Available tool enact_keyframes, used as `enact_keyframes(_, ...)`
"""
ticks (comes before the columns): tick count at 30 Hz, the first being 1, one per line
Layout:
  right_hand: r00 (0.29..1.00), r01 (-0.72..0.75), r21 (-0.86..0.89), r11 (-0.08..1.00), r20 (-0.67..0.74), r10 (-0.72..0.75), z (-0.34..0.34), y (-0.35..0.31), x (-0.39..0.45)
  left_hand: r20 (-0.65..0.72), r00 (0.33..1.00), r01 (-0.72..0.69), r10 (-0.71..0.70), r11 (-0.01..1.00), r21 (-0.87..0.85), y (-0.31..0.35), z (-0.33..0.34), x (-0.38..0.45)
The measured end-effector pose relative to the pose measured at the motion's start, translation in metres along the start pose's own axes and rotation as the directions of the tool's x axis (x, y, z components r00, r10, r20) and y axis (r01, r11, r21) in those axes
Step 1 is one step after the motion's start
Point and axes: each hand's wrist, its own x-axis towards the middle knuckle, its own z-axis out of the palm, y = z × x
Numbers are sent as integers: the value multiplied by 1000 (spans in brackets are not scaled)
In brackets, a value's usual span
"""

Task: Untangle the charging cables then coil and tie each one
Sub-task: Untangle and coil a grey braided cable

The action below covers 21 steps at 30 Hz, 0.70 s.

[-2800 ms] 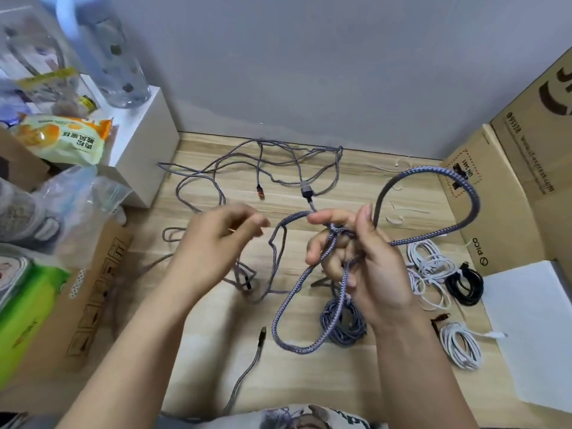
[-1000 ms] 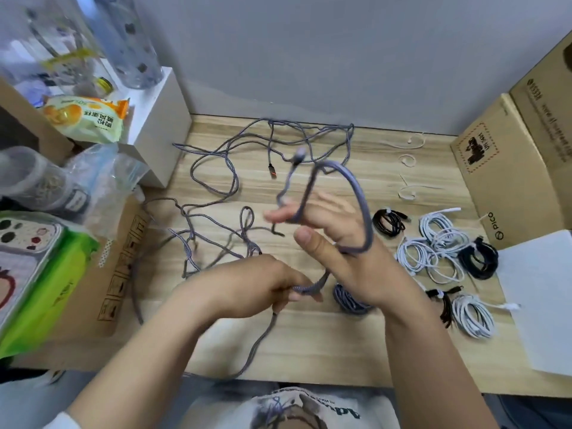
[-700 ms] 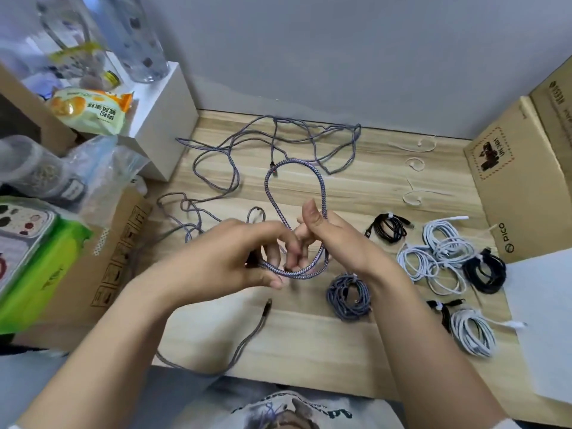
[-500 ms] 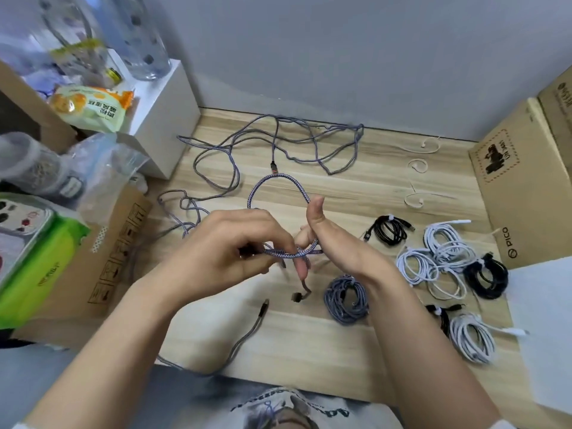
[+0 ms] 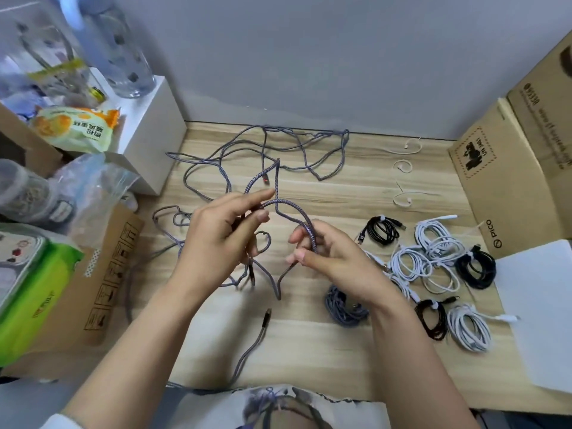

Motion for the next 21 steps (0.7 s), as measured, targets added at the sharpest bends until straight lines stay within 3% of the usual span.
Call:
enact_keyframes(5,985,-53,-465,884,-169,-30,4,2,-12,-16,957,279,-289,937,-211,-12,1,1)
enact_keyframes(8,981,-68,-557,828,-188,-46,-1,-10,-23,57,912,404,-406,867,-291,-30,3,0)
enact_keyframes(11,984,-20,-373,928,-170,-47,-3,-28,-34,190,830,558,-525,786,-265,-46,6,-1)
enact_keyframes(14,980,98,-1,995,-175,-97,2,-43,-38,226,778,616,-586,782,-97,-62,9,-2)
enact_keyframes(18,967,255,404,878,-103,-234,9,-55,-40,249,765,588,-594,802,104,-74,13,3)
enact_keyframes(21,947,320,470,822,-166,-274,14,-58,-33,335,681,638,-652,752,166,-82,16,7)
